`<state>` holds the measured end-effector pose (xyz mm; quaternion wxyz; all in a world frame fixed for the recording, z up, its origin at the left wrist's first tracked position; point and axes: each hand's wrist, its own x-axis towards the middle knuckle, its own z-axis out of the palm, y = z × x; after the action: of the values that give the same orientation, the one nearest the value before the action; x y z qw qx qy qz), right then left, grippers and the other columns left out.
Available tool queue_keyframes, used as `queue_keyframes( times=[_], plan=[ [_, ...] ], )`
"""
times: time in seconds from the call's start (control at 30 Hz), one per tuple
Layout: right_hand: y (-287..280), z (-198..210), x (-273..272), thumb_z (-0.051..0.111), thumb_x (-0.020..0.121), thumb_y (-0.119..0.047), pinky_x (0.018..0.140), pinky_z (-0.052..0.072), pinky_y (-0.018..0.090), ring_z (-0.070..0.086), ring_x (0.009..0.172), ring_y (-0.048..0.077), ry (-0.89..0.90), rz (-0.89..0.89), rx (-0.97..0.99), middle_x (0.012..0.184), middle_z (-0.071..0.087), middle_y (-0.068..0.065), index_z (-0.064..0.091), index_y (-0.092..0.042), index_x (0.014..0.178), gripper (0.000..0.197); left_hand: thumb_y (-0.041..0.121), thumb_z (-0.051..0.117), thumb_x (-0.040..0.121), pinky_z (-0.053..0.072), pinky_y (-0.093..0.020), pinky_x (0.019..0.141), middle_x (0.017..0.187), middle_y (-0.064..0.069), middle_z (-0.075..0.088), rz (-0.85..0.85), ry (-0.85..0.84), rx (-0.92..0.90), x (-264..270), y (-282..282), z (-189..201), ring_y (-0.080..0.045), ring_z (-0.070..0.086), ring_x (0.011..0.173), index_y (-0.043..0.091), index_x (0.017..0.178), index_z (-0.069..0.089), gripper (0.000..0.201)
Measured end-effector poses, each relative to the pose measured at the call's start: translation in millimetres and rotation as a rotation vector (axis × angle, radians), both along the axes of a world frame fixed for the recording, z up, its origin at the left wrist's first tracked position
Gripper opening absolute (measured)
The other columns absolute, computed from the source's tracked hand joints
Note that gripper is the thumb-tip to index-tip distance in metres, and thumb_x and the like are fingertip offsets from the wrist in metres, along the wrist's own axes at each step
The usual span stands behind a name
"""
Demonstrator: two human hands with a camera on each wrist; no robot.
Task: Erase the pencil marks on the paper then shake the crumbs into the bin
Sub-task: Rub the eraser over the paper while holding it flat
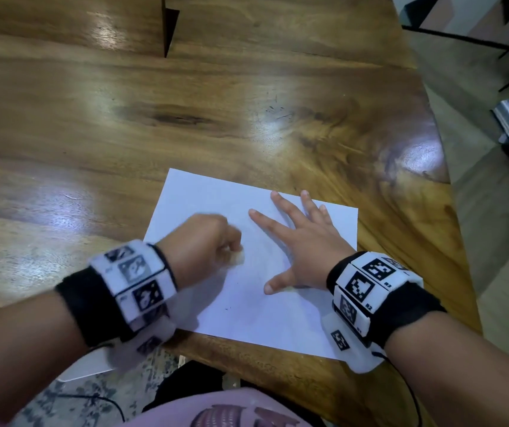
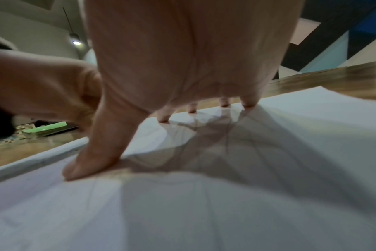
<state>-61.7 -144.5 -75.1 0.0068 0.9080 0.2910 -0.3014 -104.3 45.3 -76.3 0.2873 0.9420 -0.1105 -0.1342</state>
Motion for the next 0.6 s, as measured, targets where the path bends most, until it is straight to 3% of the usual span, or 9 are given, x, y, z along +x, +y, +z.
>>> queue_keyframes(
  times=[0.13, 0.23, 0.33, 0.4, 0.5, 0.6],
  plan=[
    [0, -1, 0, 0.068, 0.063, -0.070, 0.113, -0.016, 0.049, -0.035, 0.137, 0.030, -0.002, -0.004, 0.008, 0.152, -0.031, -0.014, -0.014, -0.055, 0.141, 0.114, 0.032, 0.059, 0.077, 0.039, -0.020, 0.067, 0.069, 0.012, 0.046, -0.196, 0.203, -0.094, -47, 1, 2, -0.009, 0.052, 0.070, 0.021, 0.075, 0.067, 0.014],
    [0, -1, 0, 0.068, 0.063, -0.069, 0.114, -0.015, 0.050, -0.035, 0.137, 0.031, -0.002, 0.002, 0.006, 0.152, -0.031, -0.013, -0.014, -0.055, 0.141, 0.114, 0.030, 0.060, 0.075, 0.036, -0.023, 0.066, 0.068, 0.007, 0.046, -0.101, 0.066, -0.045, -15, 0, 3, -0.016, 0.050, 0.068, 0.018, 0.073, 0.068, 0.014],
    [1, 0, 0, 0.069, 0.063, -0.069, 0.115, -0.013, 0.051, -0.034, 0.137, 0.032, 0.001, -0.001, 0.001, 0.152, -0.031, -0.012, -0.014, -0.055, 0.141, 0.115, 0.025, 0.063, 0.080, 0.031, -0.023, 0.061, 0.066, 0.009, 0.040, 0.002, -0.035, -0.001, 4, -1, -1, -0.015, 0.045, 0.067, 0.016, 0.076, 0.067, 0.010],
    [0, 0, 0, 0.069, 0.062, -0.069, 0.115, -0.013, 0.051, -0.034, 0.137, 0.032, -0.002, -0.001, -0.003, 0.152, -0.031, -0.013, -0.014, -0.055, 0.141, 0.115, 0.023, 0.061, 0.079, 0.031, -0.020, 0.058, 0.068, 0.006, 0.043, -0.101, -0.021, -0.046, -17, -3, -4, -0.013, 0.046, 0.066, 0.019, 0.071, 0.065, 0.010],
    [0, 0, 0, 0.069, 0.063, -0.069, 0.114, -0.014, 0.050, -0.035, 0.137, 0.031, 0.000, -0.003, -0.006, 0.152, -0.032, -0.012, -0.014, -0.054, 0.141, 0.115, 0.025, 0.056, 0.079, 0.038, -0.021, 0.064, 0.073, 0.006, 0.048, -0.243, 0.144, -0.094, -52, -7, -1, -0.013, 0.052, 0.067, 0.021, 0.074, 0.065, 0.011],
    [1, 1, 0, 0.069, 0.063, -0.069, 0.115, -0.013, 0.050, -0.035, 0.137, 0.032, 0.003, 0.001, -0.004, 0.152, -0.032, -0.012, -0.014, -0.054, 0.141, 0.115, 0.028, 0.055, 0.076, 0.040, -0.024, 0.067, 0.068, 0.012, 0.041, -0.188, 0.137, -0.083, -31, -7, 3, -0.014, 0.052, 0.069, 0.022, 0.076, 0.066, 0.013]
  ],
)
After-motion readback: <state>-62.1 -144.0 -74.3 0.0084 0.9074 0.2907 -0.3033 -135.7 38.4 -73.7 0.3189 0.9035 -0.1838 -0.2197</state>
